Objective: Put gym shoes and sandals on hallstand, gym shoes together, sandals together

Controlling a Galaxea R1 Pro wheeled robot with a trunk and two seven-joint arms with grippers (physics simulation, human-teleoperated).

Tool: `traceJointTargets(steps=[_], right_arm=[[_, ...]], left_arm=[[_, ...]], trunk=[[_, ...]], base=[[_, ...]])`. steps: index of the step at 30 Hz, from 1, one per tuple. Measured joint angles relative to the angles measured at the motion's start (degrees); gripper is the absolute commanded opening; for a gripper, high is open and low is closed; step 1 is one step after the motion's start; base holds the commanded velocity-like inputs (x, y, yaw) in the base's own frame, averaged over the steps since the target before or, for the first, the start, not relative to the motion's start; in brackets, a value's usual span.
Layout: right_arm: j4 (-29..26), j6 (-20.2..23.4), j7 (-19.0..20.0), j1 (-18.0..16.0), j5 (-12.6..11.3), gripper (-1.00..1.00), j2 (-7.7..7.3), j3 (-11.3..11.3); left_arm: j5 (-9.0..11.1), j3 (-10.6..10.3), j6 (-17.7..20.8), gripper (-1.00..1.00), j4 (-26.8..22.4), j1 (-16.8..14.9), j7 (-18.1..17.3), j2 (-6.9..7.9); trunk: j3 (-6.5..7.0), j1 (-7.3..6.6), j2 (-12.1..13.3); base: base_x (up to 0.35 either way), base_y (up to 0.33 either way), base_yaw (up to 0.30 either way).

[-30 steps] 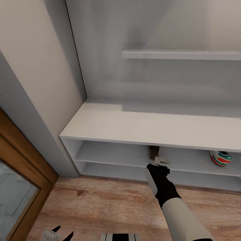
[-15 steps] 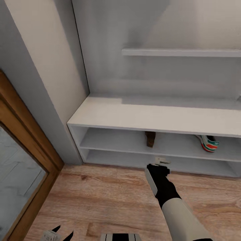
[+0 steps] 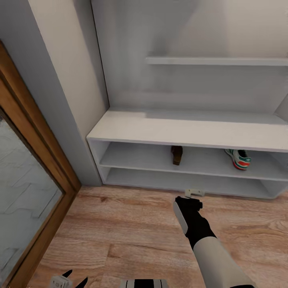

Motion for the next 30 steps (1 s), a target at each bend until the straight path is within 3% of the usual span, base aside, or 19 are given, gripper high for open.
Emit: traceJointTargets(steps=[7,8,14,30], right_arm=[[3.35,-0.24,0.34,0.07,-0.08,1.0,0.0,0.09],[6.51,-0.39,1.2,0.09,-0.24,1.0,0.0,0.1],[12.23,-0.64,4.46,0.09,-0.12,1.0,0.0,0.13],[15.54,-2.2,5.56,0.12,0.15,1.0,0.0,0.14]], left_arm=[[0.02,0.01,0.0,1.0,0.0,0.0,0.04,0.0],[0.04,0.01,0.0,1.0,0.0,0.0,0.06,0.0],[0.01,0.01,0.0,1.0,0.0,0.0,0.09,0.0],[0.0,0.01,0.0,1.0,0.08,0.0,0.1,0.0]], trunk=[[0.0,-0.01,0.0],[0.0,-0.01,0.0],[0.0,-0.01,0.0],[0.0,-0.01,0.0]], base=[[-0.049,0.0,0.0],[-0.009,0.0,0.0],[-0.004,0.0,0.0],[0.0,0.0,0.0]])
